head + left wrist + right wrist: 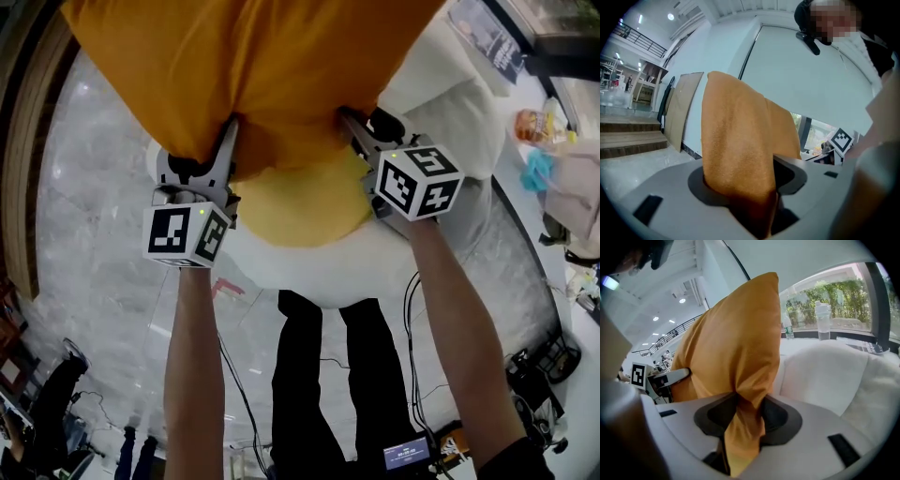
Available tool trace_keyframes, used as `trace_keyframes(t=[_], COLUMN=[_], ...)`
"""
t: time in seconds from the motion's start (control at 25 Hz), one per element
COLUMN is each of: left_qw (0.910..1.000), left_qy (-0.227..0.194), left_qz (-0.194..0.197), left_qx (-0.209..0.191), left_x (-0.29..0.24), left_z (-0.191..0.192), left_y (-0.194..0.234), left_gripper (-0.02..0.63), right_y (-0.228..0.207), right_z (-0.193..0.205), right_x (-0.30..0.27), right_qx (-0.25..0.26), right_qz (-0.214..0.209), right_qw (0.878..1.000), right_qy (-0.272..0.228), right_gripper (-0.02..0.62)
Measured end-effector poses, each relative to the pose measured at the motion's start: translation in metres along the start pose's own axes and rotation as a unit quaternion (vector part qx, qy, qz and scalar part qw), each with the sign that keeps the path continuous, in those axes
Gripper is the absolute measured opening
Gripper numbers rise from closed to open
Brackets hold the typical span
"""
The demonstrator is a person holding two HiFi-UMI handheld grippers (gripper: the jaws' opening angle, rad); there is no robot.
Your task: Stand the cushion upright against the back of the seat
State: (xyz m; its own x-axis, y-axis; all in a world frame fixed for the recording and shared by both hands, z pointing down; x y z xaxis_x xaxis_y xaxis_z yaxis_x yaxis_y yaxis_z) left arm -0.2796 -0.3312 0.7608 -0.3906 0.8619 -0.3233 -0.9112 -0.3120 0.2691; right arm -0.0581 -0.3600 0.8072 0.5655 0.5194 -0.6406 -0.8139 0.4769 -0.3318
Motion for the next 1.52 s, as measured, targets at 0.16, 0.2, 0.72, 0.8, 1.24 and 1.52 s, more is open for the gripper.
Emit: trace_keyframes(t=[0.16,0.2,0.72,0.8,1.24,1.52], left_qw=[0.9996,0.9994,0.9967,0.9960,0.9870,0.9859], left_qy=[0.017,0.023,0.022,0.039,0.124,0.128], left_qz=[0.015,0.018,-0.047,-0.055,-0.051,-0.049], left_qx=[0.018,0.017,0.062,0.058,0.089,0.095], left_x=[-0.003,-0.004,0.044,0.047,-0.018,-0.021], left_z=[0.006,0.005,0.002,0.009,0.020,0.020], left_y=[0.003,0.007,0.013,0.015,0.018,0.026], left_gripper=[0.275,0.298,0.374,0.373,0.236,0.235], right_y=[-0.004,-0.005,-0.015,-0.014,0.005,0.015], right_z=[0.001,0.000,-0.012,-0.014,0.002,0.010], right_x=[-0.003,-0.005,0.009,0.013,0.014,0.005], right_qx=[-0.003,-0.012,-0.025,-0.032,-0.007,0.003], right_qz=[0.003,0.002,0.030,0.026,0.005,-0.003], right_qw=[1.000,0.999,0.998,0.998,0.997,0.996], right_qy=[0.025,0.031,0.055,0.050,0.077,0.094], right_gripper=[0.174,0.185,0.232,0.238,0.234,0.170])
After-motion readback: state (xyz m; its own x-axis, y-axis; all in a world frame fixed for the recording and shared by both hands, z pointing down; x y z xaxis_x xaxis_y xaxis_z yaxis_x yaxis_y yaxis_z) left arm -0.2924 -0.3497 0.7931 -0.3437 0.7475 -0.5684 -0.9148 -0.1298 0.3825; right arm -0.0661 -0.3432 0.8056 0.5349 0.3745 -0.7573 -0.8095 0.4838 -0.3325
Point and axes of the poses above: the fingertips, and each gripper's own axes: x backward along the fingers, y to its left, z out of its underside, the point moved 3 cm from there along x, backward along the fingers, and after that the axes turned 5 degrees about y, right-handed, at the moved point
